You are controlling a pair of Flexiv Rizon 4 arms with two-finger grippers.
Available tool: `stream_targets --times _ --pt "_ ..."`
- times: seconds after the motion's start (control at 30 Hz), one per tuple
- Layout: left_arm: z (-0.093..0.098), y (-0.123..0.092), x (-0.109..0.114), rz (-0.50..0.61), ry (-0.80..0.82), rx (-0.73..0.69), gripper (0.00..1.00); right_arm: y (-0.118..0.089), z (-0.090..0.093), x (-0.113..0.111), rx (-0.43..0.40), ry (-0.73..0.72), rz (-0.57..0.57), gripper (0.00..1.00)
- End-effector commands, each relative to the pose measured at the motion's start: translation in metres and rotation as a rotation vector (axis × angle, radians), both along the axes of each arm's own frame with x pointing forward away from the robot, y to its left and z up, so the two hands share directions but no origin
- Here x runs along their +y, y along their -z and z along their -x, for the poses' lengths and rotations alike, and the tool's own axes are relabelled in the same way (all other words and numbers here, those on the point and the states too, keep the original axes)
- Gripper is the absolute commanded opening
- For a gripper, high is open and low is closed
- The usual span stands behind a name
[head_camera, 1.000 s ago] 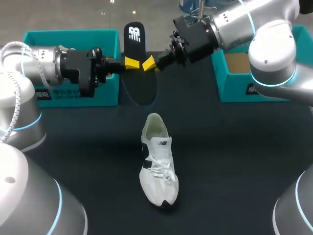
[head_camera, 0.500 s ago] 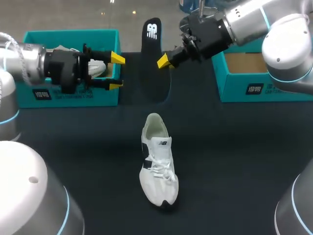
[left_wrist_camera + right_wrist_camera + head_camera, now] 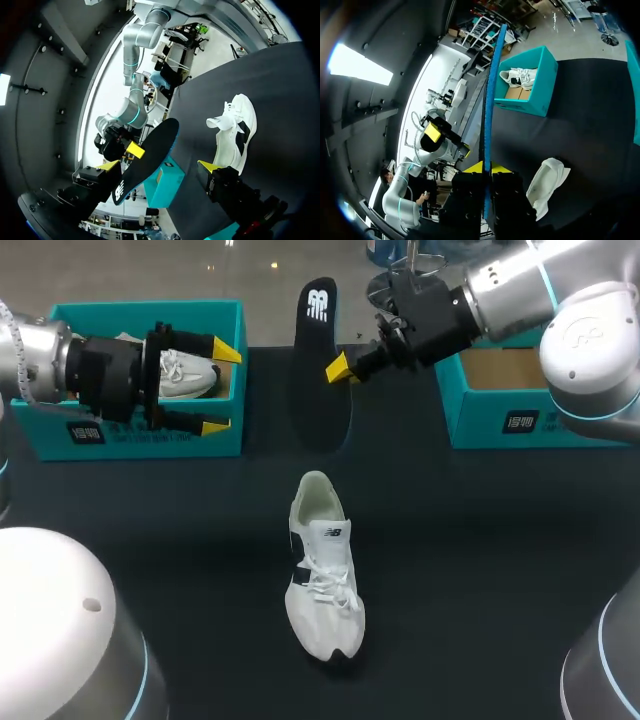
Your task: Take the shoe out of the shoebox, open the shoe tongue, remove and reinsert the insole, then place the shoe into the shoebox
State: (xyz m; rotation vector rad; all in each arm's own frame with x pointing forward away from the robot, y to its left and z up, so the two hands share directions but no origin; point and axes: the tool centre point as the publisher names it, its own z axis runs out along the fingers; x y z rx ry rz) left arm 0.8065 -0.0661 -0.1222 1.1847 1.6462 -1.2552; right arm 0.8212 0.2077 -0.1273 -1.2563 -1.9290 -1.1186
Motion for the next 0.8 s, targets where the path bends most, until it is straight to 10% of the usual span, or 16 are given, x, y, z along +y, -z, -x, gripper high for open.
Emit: stream_targets --times 0.03,0.37,0.8 --pt "0.001 0.001 0.000 -0.001 -0.001 -0.001 1.00 0.000 0.000 0.001 0.001 0.002 0.003 0.00" --pt "0.027 -0.004 -0.001 -0.451 -0.485 0.420 1.00 0.000 0.000 0.001 0.001 0.002 0.003 0.00" --pt "0.044 0.042 0.065 -0.559 -0.554 0.855 1.00 0.000 0.000 0.001 0.001 0.002 0.003 0.00"
